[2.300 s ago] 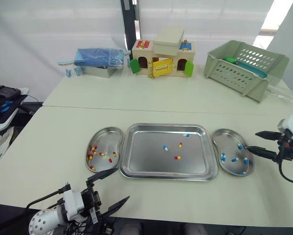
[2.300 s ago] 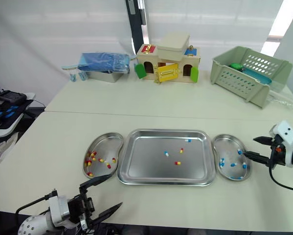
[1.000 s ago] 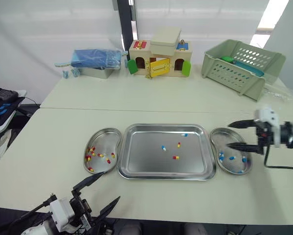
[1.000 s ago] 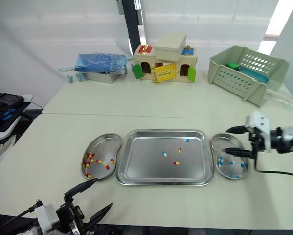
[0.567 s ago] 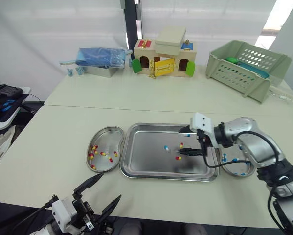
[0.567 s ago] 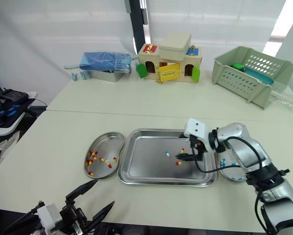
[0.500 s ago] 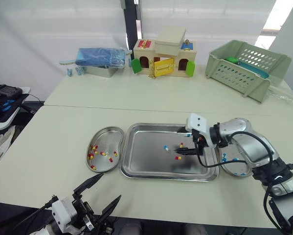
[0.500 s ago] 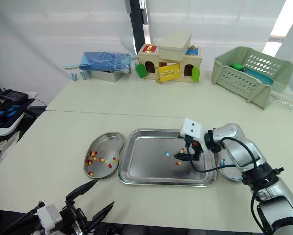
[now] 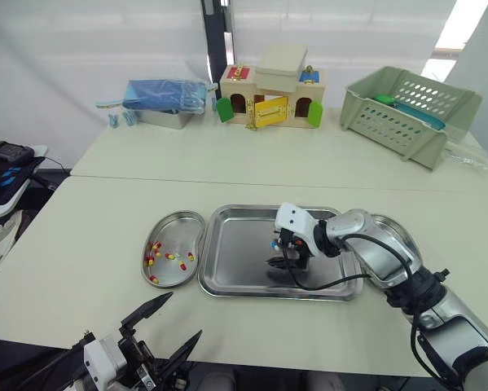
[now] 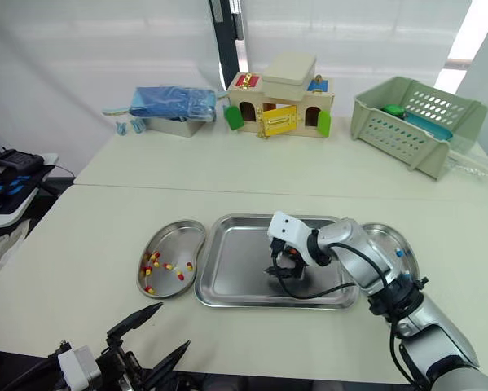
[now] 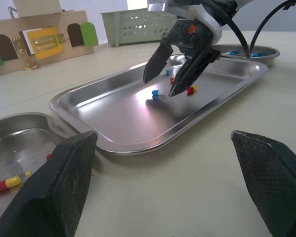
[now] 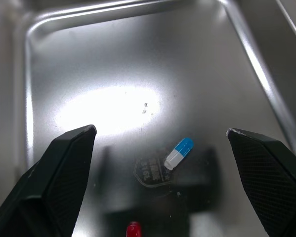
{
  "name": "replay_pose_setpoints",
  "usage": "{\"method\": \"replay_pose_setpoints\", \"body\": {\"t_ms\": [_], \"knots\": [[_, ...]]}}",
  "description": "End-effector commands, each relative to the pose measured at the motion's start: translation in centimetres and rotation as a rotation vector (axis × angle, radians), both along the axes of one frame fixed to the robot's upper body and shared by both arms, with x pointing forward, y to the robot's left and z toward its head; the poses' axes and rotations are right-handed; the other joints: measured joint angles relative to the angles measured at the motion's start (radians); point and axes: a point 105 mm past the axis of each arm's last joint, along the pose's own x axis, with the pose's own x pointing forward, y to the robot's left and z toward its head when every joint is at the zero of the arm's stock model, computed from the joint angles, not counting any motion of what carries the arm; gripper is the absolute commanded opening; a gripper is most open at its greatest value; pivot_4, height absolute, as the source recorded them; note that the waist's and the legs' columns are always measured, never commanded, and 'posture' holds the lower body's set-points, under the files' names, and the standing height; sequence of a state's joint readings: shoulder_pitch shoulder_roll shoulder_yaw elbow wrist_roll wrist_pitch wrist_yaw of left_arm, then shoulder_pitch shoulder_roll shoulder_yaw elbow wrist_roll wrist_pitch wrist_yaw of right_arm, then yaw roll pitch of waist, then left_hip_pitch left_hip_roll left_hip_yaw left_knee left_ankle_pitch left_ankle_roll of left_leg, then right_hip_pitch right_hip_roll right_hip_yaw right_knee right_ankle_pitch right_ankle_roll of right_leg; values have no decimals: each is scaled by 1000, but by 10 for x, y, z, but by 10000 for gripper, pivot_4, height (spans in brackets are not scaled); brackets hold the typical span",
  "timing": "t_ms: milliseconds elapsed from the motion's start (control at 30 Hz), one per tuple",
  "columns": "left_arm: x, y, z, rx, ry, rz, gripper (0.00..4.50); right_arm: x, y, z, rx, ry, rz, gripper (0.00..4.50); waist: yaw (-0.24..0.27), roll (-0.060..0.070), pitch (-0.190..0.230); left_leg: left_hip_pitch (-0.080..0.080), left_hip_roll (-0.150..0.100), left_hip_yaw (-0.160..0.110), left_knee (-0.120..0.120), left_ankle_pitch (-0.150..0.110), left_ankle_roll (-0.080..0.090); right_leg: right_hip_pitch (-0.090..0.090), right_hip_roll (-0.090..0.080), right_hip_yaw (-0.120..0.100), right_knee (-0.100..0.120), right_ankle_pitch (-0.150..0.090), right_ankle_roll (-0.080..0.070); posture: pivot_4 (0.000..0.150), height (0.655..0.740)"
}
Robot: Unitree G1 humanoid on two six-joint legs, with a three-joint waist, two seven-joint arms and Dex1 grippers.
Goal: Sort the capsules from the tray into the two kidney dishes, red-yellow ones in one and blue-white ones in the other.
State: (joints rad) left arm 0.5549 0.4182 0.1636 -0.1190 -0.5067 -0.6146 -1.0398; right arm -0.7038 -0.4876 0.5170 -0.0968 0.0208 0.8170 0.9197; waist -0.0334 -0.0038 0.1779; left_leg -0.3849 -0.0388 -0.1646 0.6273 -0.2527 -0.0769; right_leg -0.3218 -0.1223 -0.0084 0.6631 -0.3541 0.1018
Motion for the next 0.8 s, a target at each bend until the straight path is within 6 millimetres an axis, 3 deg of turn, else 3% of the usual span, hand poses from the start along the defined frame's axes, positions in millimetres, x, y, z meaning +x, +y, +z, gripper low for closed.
{"method": "replay_pose_setpoints", "body": {"t_ms": [33,100,267,533,600,800], "knots": [[-2,-3,8,7,-38,-20,45000,6,0,4,-36,-44,-15,43130,0,0,0,0,0,0,0,0,0,0,0,0,0,0,0,1500,7400],[-2,-2,8,9,-38,-21,45000,7,-4,-1,-67,-41,-24,38873,-1,0,0,0,0,0,0,0,0,0,0,0,0,0,0,1500,7400],[-2,-2,8,15,-36,-24,45000,6,-6,-5,-82,-34,-25,22185,-1,0,0,0,0,0,0,0,0,0,0,0,0,0,0,1500,7400],[-2,-2,9,16,-37,-31,45000,5,-3,-9,-79,-30,-17,2283,-1,0,0,0,0,0,0,0,0,0,0,0,0,0,0,1500,7400],[-2,-2,8,16,-36,-32,45000,5,-3,-10,-78,-28,-17,377,-1,0,0,0,0,0,0,0,0,0,0,0,0,0,0,1500,7400],[-3,-3,7,13,-30,-36,45000,4,-3,-10,-71,-30,-10,377,-1,0,0,0,0,0,0,0,0,0,0,0,0,0,0,1500,7400]]}}
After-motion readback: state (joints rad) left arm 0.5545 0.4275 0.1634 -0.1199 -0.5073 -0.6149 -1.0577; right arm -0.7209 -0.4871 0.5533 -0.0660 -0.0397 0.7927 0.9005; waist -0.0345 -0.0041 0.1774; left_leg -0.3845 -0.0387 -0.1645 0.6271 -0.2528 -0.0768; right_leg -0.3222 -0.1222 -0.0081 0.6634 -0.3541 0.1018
